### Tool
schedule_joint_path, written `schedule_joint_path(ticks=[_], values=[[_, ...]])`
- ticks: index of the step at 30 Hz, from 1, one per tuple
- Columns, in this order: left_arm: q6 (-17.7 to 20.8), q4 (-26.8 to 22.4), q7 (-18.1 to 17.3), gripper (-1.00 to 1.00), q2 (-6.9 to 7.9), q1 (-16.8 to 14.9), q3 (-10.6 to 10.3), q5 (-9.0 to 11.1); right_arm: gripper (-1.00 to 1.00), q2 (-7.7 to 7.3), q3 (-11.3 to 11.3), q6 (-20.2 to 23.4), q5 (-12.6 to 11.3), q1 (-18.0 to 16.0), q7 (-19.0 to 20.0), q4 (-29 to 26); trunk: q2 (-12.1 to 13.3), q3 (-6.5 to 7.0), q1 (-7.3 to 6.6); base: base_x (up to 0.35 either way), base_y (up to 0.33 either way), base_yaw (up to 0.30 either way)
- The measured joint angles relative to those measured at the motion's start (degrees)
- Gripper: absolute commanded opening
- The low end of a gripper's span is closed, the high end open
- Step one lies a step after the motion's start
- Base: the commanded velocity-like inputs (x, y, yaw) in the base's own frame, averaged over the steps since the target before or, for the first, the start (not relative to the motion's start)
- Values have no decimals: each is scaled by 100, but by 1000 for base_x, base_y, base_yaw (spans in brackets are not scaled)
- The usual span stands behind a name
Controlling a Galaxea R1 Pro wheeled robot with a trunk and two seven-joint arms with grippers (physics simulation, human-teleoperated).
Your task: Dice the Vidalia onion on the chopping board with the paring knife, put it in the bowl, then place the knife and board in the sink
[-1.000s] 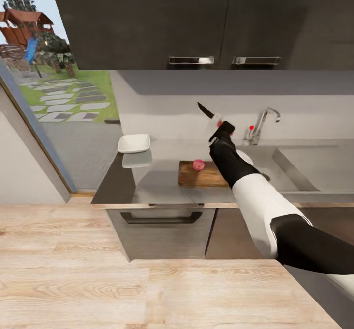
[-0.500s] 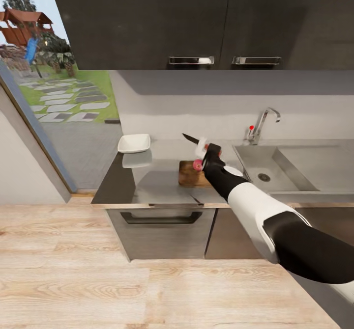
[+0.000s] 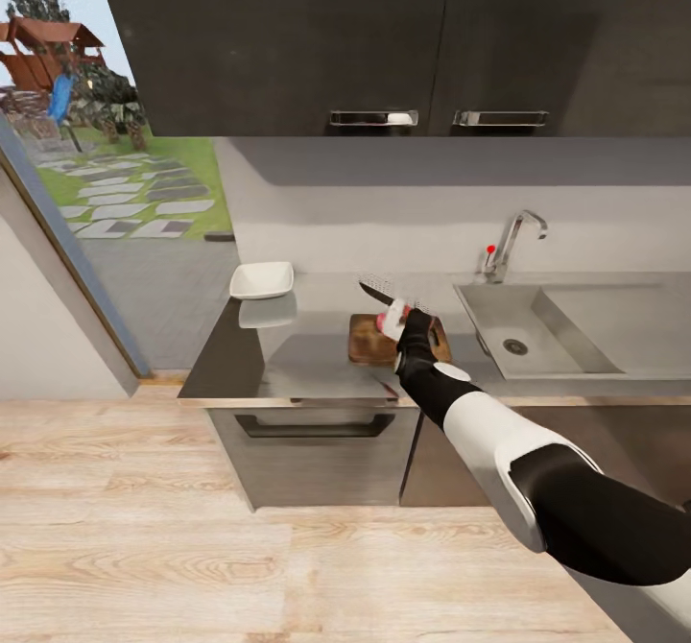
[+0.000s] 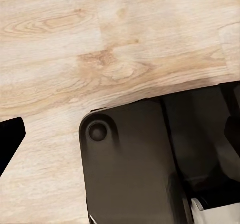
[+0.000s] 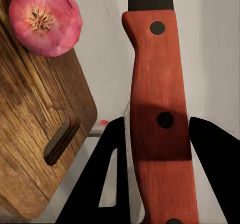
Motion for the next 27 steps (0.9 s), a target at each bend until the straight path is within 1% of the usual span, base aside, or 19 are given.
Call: schedule_joint_path(ticks=[6, 13, 24, 26, 27], values=[[0, 1, 0, 100, 0, 0, -1, -4, -100, 0, 3, -21, 2, 89, 0, 91, 0, 0, -1, 60, -23, 0], [5, 3, 0, 100, 0, 0, -1, -3, -100, 0, 5, -22, 3, 106, 0, 94, 0, 0, -1, 88, -85, 0], [0, 4, 0, 100, 0, 0, 0, -6, -100, 0, 3, -28, 3, 179, 0, 94, 0, 0, 0, 7, -7, 0], [0, -42, -65, 100, -3, 9, -69, -67, -100, 0, 66, 34, 62, 244, -65, 30, 0, 0, 0, 0, 0, 0], [-1, -43, -62, 100, -2, 9, -66, -70, -100, 0, 97, 65, 91, 277, -97, -2, 0, 0, 0, 0, 0, 0]])
